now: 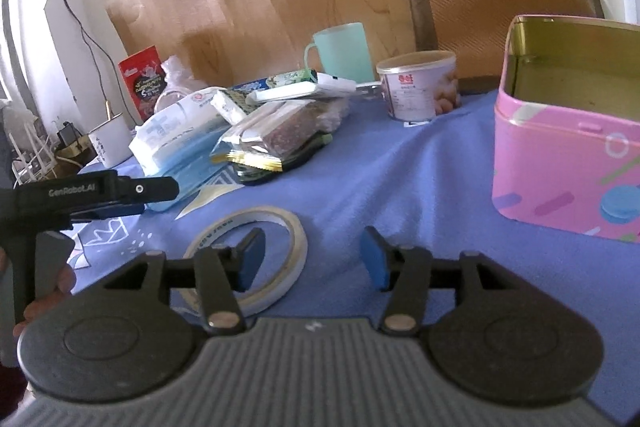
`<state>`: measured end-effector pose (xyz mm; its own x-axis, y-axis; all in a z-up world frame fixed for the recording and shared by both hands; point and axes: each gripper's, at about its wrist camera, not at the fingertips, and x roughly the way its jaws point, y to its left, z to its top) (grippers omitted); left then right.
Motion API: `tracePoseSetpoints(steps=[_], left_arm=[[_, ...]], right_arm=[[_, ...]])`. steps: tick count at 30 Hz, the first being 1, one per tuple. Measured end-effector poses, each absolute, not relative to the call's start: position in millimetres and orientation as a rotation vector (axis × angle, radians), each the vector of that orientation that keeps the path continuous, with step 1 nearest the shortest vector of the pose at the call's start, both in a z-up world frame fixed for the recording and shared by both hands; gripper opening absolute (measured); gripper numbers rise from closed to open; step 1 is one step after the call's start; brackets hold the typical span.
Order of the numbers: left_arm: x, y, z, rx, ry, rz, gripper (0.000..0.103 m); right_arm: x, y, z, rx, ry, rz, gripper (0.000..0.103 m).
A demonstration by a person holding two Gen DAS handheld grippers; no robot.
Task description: Organize soft objects
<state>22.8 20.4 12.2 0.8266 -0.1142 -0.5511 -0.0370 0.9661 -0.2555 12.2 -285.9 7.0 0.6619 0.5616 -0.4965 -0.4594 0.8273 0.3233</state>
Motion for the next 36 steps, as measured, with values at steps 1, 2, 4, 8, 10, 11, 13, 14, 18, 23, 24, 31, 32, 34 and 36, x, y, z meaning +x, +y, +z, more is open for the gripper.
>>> tracePoseSetpoints(steps=[1, 2, 4, 8, 10, 11, 13, 14, 18, 23, 24, 31, 32, 34, 36], left_arm=[[23.3, 20.6, 12.2, -0.263, 0.599, -0.039, 0.097], [23.5, 20.6, 12.2, -0.264, 0.600, -0.039, 0.097], [22.8, 21.0, 12.2, -0.267, 0.596, -0.042, 0.097], [21.2, 20.6, 12.7, -0.265, 0.586, -0.044, 0.097], [22.1, 19.6, 12.6, -0.263, 0.590, -0.040, 0.097], [22.7, 19.6, 12.5, -0.263, 0.593, -0.039, 0.098], [23.8, 19.9, 12.0, -0.266, 0.597, -0.037, 0.098], [24.1, 20.2, 12.0, -0.268, 0.597, -0.036, 0.098], [24.2, 21.0, 12.1, -0.271, 0.591, -0.033, 0.098], [22.8, 20.2, 12.3, -0.267, 0.583, -0.033, 0.098], [22.6, 20.1, 12.4, -0.266, 0.581, -0.033, 0.098], [22.7, 20.8, 12.5, -0.270, 0.578, -0.039, 0.098], [22.8, 20.7, 12.7, -0.271, 0.578, -0.040, 0.098], [22.5, 20.4, 12.5, -0.270, 0.576, -0.040, 0.098], [22.3, 20.1, 12.5, -0.268, 0.574, -0.041, 0.098]], right_arm=[[11.5, -285.3, 6.8, 0.171, 0.616, 0.580, 0.057], [9.6, -285.3, 7.3, 0.168, 0.614, 0.582, 0.058], [8.0, -284.8, 7.1, 0.160, 0.607, 0.585, 0.059], [8.0, -283.4, 6.8, 0.149, 0.599, 0.591, 0.063], [8.0, -282.8, 6.7, 0.144, 0.595, 0.593, 0.064], [7.9, -282.7, 6.7, 0.142, 0.594, 0.595, 0.064], [7.8, -283.0, 6.6, 0.144, 0.592, 0.597, 0.064], [7.6, -283.3, 6.5, 0.145, 0.592, 0.597, 0.065], [7.3, -283.6, 6.4, 0.149, 0.590, 0.597, 0.065], [6.8, -283.8, 6.5, 0.150, 0.588, 0.597, 0.065], [6.7, -283.9, 6.5, 0.150, 0.588, 0.598, 0.066], [5.7, -284.6, 7.1, 0.154, 0.581, 0.601, 0.066], [5.5, -284.7, 7.2, 0.155, 0.580, 0.601, 0.066], [5.2, -284.6, 7.3, 0.155, 0.578, 0.602, 0.066], [5.0, -284.8, 7.1, 0.154, 0.577, 0.603, 0.066]])
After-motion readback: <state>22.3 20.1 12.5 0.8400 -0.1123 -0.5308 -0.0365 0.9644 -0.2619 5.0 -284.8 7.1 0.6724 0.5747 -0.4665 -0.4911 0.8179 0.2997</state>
